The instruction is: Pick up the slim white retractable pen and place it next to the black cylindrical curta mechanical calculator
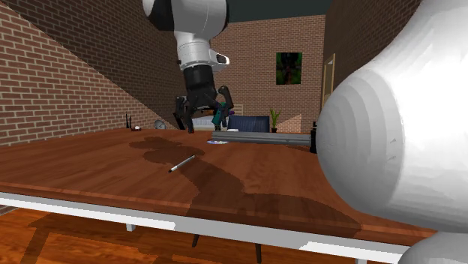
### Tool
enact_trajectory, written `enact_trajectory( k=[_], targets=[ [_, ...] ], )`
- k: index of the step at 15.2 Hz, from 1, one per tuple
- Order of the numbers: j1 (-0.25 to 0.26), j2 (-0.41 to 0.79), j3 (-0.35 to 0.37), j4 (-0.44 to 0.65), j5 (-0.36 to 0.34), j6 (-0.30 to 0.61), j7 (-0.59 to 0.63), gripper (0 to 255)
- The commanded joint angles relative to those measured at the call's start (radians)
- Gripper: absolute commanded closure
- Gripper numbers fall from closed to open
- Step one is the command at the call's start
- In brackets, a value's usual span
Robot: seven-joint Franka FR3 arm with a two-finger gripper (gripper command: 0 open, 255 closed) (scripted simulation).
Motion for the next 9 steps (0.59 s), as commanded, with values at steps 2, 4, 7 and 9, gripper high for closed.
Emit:
enact_trajectory(
  k=[2,4,7,9],
  targets=[
    [0.028,0.147,0.042,0.099,-0.099,0.0,0.124,0],
    [0.065,0.25,0.052,0.174,-0.171,-0.01,0.2,0],
    [0.141,0.401,0.042,0.3,-0.271,-0.041,0.296,0],
    [0.201,0.498,0.026,0.394,-0.329,-0.07,0.346,0]
  ],
)
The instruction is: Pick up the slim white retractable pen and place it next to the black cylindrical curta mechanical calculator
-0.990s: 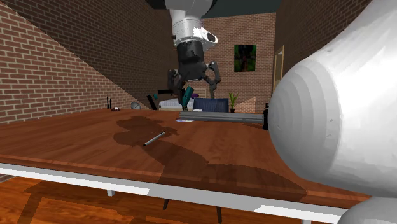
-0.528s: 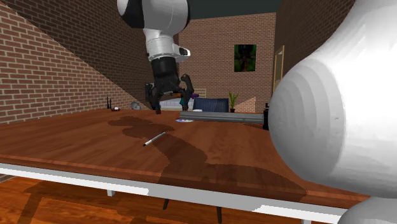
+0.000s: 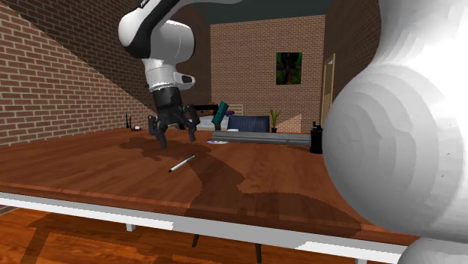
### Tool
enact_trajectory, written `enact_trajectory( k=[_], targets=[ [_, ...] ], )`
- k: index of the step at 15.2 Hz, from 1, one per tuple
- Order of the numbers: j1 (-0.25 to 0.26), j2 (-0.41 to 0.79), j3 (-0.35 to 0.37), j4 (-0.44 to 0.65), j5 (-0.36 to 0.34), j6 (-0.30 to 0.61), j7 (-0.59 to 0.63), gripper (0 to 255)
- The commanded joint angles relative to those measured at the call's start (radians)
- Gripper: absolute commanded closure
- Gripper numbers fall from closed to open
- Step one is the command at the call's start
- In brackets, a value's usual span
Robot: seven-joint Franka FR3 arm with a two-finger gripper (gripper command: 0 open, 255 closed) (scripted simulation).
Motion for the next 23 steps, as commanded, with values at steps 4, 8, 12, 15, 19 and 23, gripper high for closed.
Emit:
enact_trajectory(
  k=[4,8,12,15,19,23],
  targets=[
    [0.063,0.111,-0.026,0.088,-0.068,-0.009,0.052,0],
    [0.053,0.114,-0.031,0.038,-0.076,0.042,0.059,0],
    [0.05,0.116,-0.034,0.019,-0.079,0.061,0.061,0],
    [0.05,0.116,-0.034,0.019,-0.079,0.061,0.061,0],
    [0.05,0.116,-0.034,0.019,-0.079,0.061,0.061,255],
    [0.05,0.116,-0.034,0.019,-0.079,0.061,0.061,255]
  ],
)
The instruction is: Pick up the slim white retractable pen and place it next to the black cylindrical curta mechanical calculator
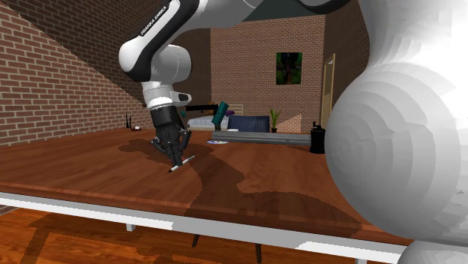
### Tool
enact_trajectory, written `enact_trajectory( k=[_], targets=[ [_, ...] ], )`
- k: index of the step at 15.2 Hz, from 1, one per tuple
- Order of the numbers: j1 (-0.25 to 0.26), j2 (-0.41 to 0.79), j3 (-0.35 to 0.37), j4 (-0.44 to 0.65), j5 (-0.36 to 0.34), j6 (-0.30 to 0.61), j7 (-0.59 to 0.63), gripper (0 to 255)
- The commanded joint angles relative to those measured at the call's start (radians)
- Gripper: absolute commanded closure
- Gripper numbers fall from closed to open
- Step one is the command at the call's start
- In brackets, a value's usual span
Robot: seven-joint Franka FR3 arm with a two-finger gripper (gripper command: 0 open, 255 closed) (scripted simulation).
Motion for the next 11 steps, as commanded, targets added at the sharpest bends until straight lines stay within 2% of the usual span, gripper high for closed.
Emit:
enact_trajectory(
  k=[1,4,11],
  targets=[
    [0.0,0.0,0.0,0.0,0.0,0.0,0.0,255],
    [0.0,0.0,0.0,0.0,0.0,0.0,0.0,255],
    [-0.006,-0.039,0.015,0.043,0.028,-0.073,-0.023,255]
  ],
)
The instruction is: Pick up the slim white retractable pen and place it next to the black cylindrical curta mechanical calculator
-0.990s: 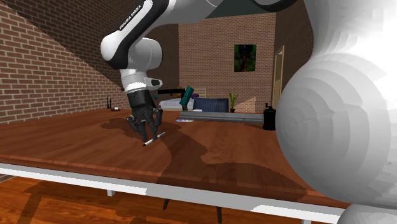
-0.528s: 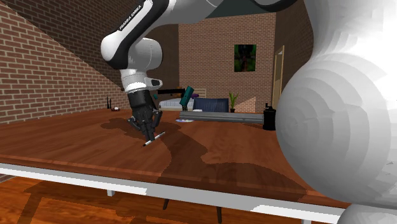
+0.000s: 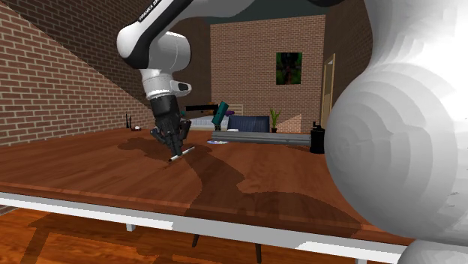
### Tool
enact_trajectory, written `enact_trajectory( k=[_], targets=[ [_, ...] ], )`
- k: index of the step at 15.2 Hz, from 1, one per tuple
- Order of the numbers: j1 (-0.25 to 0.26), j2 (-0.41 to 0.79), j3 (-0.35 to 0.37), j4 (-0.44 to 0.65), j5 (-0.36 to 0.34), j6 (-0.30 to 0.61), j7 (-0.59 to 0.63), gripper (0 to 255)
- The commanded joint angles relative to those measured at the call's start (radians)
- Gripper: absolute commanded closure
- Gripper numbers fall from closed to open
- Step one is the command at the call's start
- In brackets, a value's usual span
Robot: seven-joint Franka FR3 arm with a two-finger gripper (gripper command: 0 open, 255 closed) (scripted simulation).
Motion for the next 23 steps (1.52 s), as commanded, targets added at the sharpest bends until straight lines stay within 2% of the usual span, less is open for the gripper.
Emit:
enact_trajectory(
  k=[1,23],
  targets=[
    [0.0,-0.008,0.003,0.018,0.007,-0.024,-0.006,255],
    [0.02,-0.06,0.025,0.25,0.046,-0.29,-0.057,255]
  ],
)
